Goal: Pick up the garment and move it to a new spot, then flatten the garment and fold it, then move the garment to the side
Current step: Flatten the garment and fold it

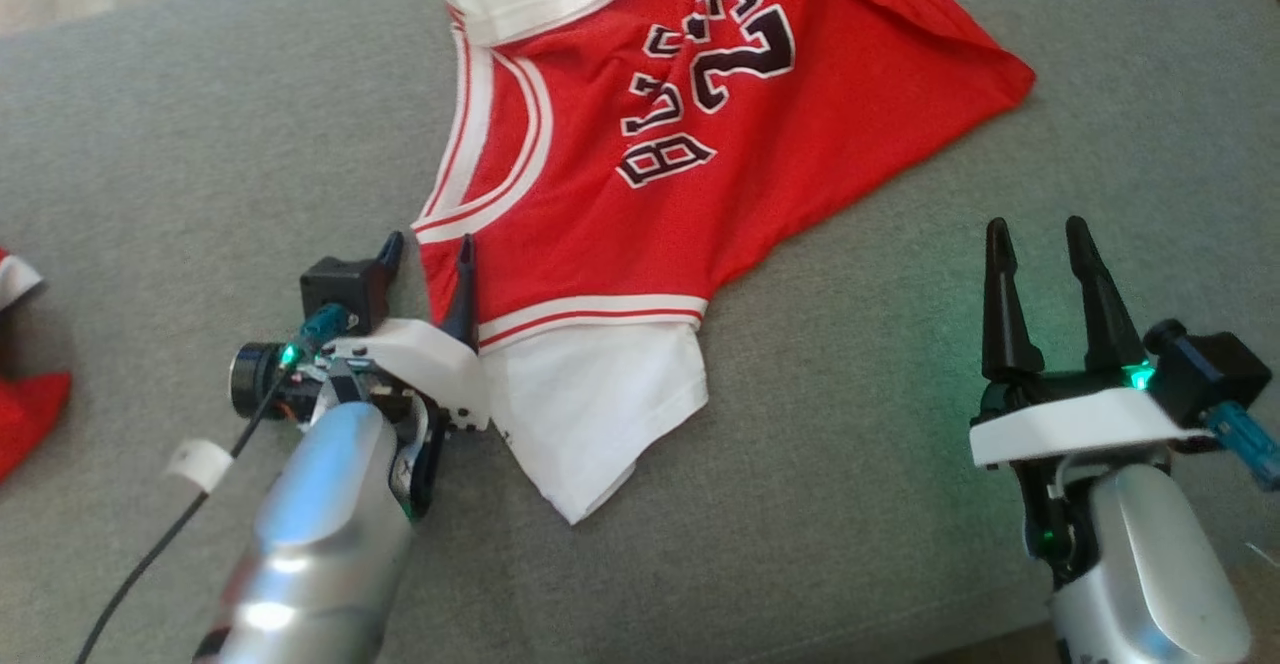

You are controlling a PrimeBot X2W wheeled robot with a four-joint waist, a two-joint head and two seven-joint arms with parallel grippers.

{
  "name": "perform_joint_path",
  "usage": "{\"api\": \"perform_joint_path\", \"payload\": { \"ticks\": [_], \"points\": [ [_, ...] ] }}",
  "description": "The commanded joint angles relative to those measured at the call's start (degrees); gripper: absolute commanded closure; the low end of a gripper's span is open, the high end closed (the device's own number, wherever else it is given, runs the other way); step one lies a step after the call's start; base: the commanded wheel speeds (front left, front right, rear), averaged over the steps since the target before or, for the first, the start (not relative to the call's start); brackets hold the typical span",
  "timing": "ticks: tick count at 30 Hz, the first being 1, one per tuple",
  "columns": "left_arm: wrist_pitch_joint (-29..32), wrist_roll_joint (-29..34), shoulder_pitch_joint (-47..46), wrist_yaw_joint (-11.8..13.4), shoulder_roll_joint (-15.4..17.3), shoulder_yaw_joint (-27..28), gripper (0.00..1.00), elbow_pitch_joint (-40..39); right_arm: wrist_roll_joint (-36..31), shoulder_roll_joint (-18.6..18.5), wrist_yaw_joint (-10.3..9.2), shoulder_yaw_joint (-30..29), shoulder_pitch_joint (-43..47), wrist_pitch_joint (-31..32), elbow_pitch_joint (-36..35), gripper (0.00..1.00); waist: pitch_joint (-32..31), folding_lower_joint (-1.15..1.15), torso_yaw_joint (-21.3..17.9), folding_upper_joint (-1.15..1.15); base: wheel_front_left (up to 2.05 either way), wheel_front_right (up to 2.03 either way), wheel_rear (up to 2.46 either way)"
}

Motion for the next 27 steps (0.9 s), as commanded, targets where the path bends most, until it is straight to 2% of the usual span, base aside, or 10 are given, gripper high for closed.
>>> {"api": "perform_joint_path", "payload": {
  "ticks": [1,5,8,9,10,17,22,27],
  "points": [
    [-0.19,0.8,-3.15,1.02,1.72,1.54,0.0,0.39,0.63,-0.15,-0.04,1.87,-1.69,-0.52,-1.31,0.0,0.69,-0.01,-1.18,0.0,0.0,0.0,0.0],
    [-0.02,1.22,-5.21,1.95,2.56,1.45,0.0,4.15,1.46,-0.15,-0.04,2.88,-2.24,-0.68,-0.94,0.0,1.16,-0.01,-2.44,0.0,0.0,0.0,0.0],
    [1.17,0.95,-6.23,0.77,2.61,0.92,0.0,6.62,1.88,-0.15,-0.04,2.96,-2.39,-0.77,-0.83,0.0,1.41,-0.01,-3.14,0.0,0.0,0.0,0.0],
    [1.56,0.78,-6.51,0.16,2.56,0.71,0.31,7.3,1.92,-0.15,-0.04,2.85,-2.42,-0.79,-0.79,0.0,1.43,-0.01,-3.29,0.0,0.0,0.0,0.0],
    [1.62,0.61,-6.77,-0.39,2.52,0.57,1.0,7.79,1.96,-0.15,-0.04,2.72,-2.45,-0.81,-0.78,0.0,1.45,-0.01,-3.39,0.0,0.0,0.0,0.0],
    [-2.73,-0.39,-9.4,-0.57,3.68,1.76,1.0,8.19,1.91,-0.15,-0.04,2.17,-2.83,-0.85,-0.92,0.0,1.49,-0.01,-3.26,0.0,0.0,0.0,0.0],
    [-7.18,-1.61,-12.23,-0.06,5.81,3.93,1.0,7.51,1.67,-0.15,-0.04,2.53,-3.16,-0.86,-1.15,0.0,1.53,-0.01,-2.74,0.0,0.0,0.0,0.0],
    [-9.08,-2.5,-14.39,0.33,8.19,5.79,1.0,7.07,1.47,-0.15,-0.04,2.83,-3.33,-0.87,-1.21,0.0,1.72,-0.01,-2.38,0.0,0.0,0.0,0.0]
  ]
}}
